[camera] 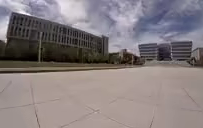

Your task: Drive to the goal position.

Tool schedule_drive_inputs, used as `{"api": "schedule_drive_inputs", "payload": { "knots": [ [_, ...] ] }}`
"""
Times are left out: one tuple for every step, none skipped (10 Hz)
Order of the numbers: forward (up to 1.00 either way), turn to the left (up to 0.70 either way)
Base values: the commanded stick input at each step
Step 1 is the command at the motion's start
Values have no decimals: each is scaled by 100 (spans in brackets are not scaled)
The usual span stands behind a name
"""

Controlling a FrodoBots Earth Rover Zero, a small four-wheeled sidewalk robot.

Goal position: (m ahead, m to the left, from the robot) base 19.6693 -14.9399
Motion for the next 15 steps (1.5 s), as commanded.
{"api": "schedule_drive_inputs", "payload": {
  "knots": [
    [100,0],
    [100,0],
    [100,0],
    [100,0],
    [100,0],
    [100,0],
    [100,0],
    [100,0],
    [100,0],
    [100,0],
    [100,0],
    [100,0],
    [100,0],
    [100,0],
    [100,0]
  ]
}}
